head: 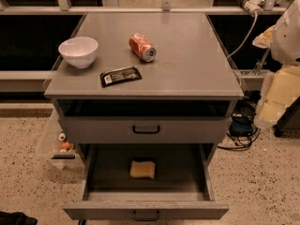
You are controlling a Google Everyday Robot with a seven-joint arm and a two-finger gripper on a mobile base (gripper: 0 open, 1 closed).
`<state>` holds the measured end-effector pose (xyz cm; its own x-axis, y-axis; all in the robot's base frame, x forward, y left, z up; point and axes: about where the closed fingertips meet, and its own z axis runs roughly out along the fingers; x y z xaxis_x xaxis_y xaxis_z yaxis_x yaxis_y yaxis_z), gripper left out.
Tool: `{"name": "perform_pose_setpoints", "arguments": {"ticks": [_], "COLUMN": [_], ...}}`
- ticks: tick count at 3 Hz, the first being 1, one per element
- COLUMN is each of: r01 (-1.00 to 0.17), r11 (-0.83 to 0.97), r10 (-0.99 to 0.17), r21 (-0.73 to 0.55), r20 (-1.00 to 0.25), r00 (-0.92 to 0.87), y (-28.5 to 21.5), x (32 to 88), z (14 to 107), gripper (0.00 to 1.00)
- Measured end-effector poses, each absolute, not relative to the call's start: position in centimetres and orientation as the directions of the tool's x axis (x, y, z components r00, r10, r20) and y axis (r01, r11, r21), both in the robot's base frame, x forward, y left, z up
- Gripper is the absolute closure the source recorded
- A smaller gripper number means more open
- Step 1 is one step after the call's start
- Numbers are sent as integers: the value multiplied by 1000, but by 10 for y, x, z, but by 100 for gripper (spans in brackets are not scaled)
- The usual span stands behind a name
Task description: Pick sponge from middle drawer and place on counter
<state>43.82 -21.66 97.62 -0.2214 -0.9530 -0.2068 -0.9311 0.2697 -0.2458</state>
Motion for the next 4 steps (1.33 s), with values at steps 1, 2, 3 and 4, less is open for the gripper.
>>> {"name": "perform_pose_setpoints", "arguments": {"ticks": [1,2,3,4], "r01": [-931,-929,-932,-945], "r11": [270,278,298,309], "r10": [-953,-948,-920,-850], "r21": [-246,-245,-208,-103], "r20": [-207,-227,-322,-476], "r00": [-221,-224,-222,-226], "y": [-217,-216,-206,-176], "x": [438,437,432,417], "z": [976,969,932,858], "gripper": [0,0,0,0]}}
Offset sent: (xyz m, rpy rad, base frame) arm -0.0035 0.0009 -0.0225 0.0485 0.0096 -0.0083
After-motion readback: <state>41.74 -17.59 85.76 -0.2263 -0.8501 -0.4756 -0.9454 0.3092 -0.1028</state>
